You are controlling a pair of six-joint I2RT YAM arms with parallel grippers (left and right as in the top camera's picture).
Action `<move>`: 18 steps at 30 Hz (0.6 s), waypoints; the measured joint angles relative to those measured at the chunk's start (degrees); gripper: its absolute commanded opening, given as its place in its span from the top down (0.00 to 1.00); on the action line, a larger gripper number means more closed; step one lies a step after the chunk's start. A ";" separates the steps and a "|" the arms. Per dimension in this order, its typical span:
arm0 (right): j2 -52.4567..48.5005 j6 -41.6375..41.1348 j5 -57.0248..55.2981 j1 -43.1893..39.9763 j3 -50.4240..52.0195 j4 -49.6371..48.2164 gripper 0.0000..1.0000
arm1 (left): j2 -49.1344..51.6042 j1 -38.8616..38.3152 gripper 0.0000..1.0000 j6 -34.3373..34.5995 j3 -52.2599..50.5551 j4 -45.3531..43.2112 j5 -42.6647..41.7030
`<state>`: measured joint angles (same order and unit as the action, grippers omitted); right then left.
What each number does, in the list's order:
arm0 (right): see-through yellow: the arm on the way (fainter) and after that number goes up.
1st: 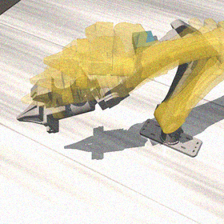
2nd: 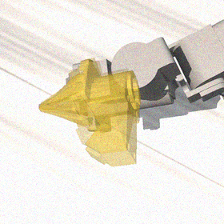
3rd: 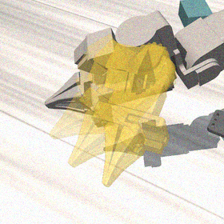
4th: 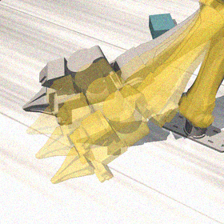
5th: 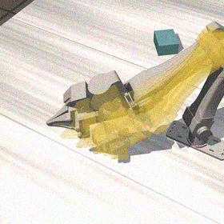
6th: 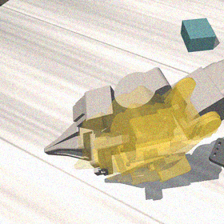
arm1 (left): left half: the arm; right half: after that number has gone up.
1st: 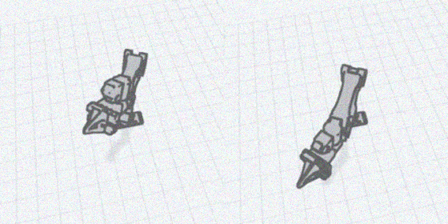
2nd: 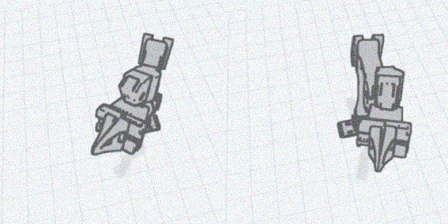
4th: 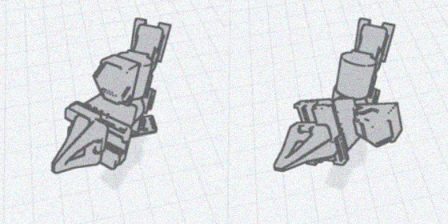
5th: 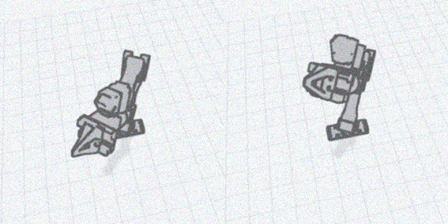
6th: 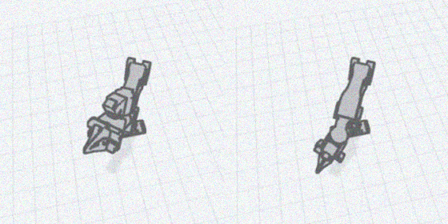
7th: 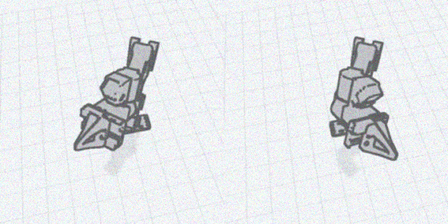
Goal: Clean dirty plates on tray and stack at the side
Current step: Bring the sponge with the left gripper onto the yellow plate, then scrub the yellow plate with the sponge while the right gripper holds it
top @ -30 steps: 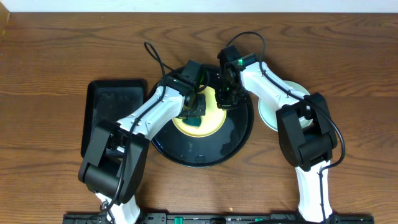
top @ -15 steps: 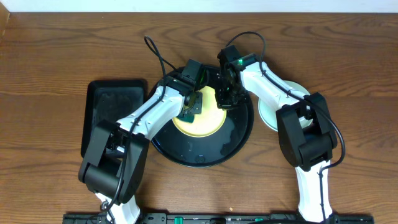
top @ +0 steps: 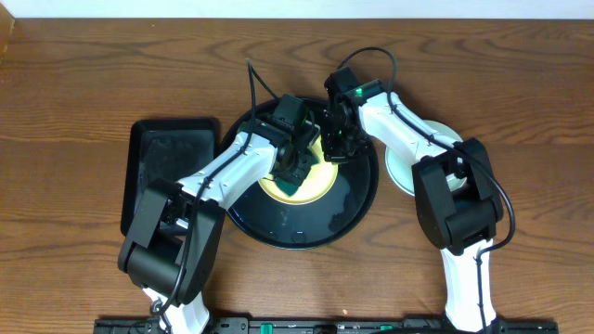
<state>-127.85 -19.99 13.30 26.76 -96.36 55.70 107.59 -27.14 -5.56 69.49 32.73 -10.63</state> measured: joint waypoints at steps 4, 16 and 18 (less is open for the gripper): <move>0.00 -0.22 0.04 0.00 0.00 -0.02 0.99 | 0.00 0.07 0.93 -0.35 -0.48 -2.32 1.57; 0.00 -0.22 -0.02 0.02 0.00 -0.02 0.99 | 1.01 -0.48 0.93 17.00 -0.52 -4.42 19.26; 0.00 -0.22 0.00 0.02 0.00 -0.04 0.99 | 1.29 -0.52 0.93 17.77 -0.44 -2.58 19.56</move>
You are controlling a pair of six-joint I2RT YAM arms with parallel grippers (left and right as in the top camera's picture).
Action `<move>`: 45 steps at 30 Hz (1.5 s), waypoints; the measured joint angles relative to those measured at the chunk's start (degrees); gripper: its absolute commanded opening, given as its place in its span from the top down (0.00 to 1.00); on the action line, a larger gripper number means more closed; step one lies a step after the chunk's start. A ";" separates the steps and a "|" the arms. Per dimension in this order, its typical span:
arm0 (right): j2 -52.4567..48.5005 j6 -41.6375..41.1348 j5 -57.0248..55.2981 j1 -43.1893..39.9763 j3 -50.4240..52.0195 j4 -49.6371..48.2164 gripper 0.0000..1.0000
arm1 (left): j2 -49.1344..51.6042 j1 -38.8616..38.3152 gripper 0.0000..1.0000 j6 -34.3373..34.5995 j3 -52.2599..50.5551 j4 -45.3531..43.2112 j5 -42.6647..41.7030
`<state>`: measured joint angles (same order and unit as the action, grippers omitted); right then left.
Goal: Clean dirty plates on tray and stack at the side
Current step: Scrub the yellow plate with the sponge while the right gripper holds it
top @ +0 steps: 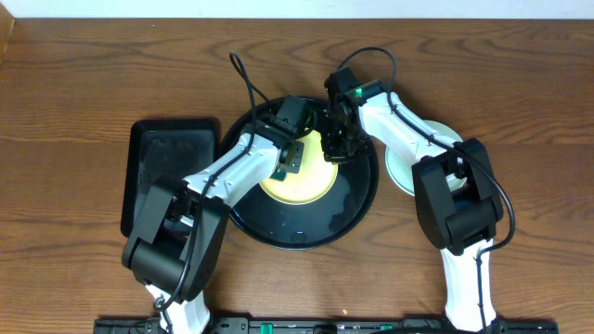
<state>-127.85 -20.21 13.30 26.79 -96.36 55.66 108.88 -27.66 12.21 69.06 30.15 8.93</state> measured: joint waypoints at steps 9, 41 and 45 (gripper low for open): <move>0.00 0.02 -0.22 0.09 0.00 -0.52 0.99 | -0.02 0.98 0.93 -15.19 1.11 8.22 -14.97; 0.15 1.38 0.24 -0.20 0.33 0.11 0.99 | 0.00 2.82 0.92 -43.47 1.09 10.60 -27.21; 0.15 1.38 0.22 -0.20 0.33 0.11 0.99 | 0.00 2.82 0.92 -43.47 1.09 10.60 -27.02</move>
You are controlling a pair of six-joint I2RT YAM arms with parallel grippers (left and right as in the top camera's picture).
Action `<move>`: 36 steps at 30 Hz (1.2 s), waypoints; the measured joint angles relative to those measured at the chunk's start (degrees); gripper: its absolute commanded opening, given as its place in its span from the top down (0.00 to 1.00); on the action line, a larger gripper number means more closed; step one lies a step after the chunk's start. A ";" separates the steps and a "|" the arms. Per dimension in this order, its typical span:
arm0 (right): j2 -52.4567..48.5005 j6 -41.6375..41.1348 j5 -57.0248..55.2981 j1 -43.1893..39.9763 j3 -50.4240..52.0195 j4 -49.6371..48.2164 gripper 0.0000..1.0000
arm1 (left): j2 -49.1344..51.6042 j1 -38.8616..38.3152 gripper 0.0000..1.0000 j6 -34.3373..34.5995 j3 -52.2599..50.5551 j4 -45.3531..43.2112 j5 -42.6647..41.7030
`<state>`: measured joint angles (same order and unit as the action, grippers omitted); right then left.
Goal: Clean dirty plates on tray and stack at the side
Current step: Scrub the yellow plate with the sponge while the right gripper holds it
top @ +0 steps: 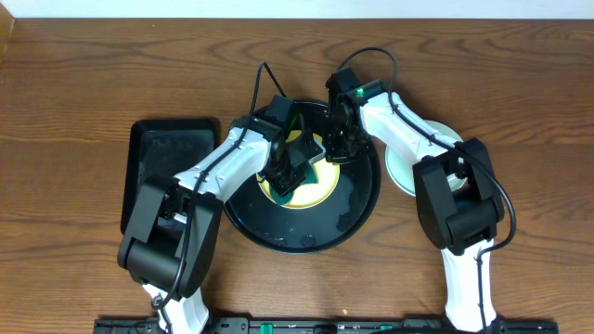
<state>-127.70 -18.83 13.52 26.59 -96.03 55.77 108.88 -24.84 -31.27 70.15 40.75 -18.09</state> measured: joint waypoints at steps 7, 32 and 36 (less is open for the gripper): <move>0.00 -0.26 0.04 0.00 0.00 -0.07 0.99 | -0.02 -0.68 0.93 8.15 -0.04 -0.68 2.01; 0.04 -0.48 -0.42 0.17 0.00 -0.11 0.98 | -0.57 -2.89 0.93 79.36 1.33 -0.63 8.13; 0.04 -0.48 -0.42 0.17 0.00 -0.11 0.98 | -0.61 -3.21 0.93 87.56 1.36 -0.55 11.89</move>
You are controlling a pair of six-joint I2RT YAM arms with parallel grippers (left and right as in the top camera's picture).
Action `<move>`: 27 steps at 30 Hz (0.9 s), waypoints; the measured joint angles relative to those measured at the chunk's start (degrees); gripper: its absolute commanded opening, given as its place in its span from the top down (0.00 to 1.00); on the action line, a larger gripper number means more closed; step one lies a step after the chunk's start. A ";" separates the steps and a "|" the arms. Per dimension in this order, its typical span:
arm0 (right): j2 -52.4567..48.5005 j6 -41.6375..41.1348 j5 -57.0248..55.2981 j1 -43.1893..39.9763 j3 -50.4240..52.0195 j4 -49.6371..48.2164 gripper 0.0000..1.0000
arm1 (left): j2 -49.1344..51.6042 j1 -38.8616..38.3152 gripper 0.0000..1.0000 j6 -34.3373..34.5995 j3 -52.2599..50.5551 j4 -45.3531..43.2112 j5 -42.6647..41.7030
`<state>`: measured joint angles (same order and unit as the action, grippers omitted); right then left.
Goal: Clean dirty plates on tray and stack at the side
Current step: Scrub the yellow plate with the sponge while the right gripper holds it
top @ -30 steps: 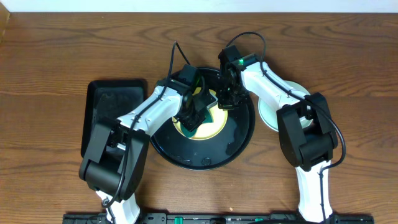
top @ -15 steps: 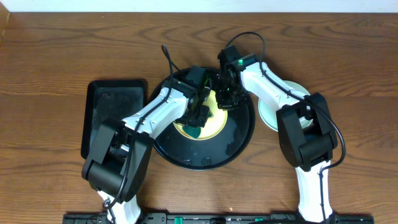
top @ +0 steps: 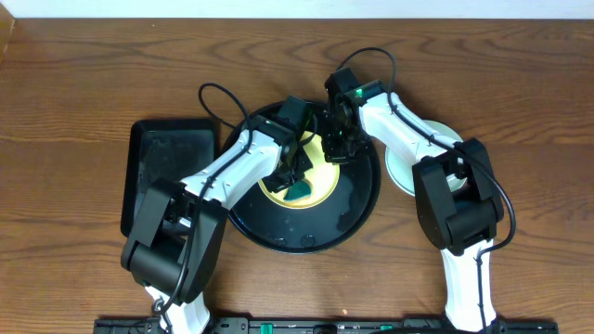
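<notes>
A yellow plate (top: 322,178) lies on the round black tray (top: 306,230) at the table's middle. My left gripper (top: 295,182) is over the plate's lower middle, shut on a green sponge (top: 300,193) that presses on the plate. At the plate's upper right rim sits my right gripper (top: 337,148), which looks shut on that rim. The arms hide much of the plate.
To the right of the round tray, a pale green plate (top: 401,169) lies partly under the right arm. A black rectangular tray (top: 172,172) lies to the left. Brown wooden table (top: 83,93) lies all around.
My left gripper with the sponge has shifted a little right, from the plate's left part to its lower middle, and its wrist has turned. The right gripper stayed at the rim.
The sponge in my left gripper was first on the plate's lower middle, then at its upper left, then at its left side, and now it is back at the lower middle. My right gripper has stayed at the plate's upper right rim throughout.
</notes>
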<state>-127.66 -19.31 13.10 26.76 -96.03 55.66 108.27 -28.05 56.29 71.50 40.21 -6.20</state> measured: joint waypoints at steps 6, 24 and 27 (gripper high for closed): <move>0.00 -0.02 0.02 0.00 0.00 0.00 0.98 | 0.00 -0.04 0.93 8.00 0.00 -2.86 9.33; 0.00 -0.66 -0.02 0.22 0.04 0.04 0.98 | -0.02 -1.18 0.93 5.99 -1.01 -7.61 13.84; 0.00 -0.66 -0.02 0.22 0.04 0.04 0.98 | -0.02 -2.45 0.93 5.29 -1.53 -7.61 11.63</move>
<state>-127.66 -19.97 13.08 26.98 -95.98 55.70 108.25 -30.50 61.58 69.97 32.60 5.43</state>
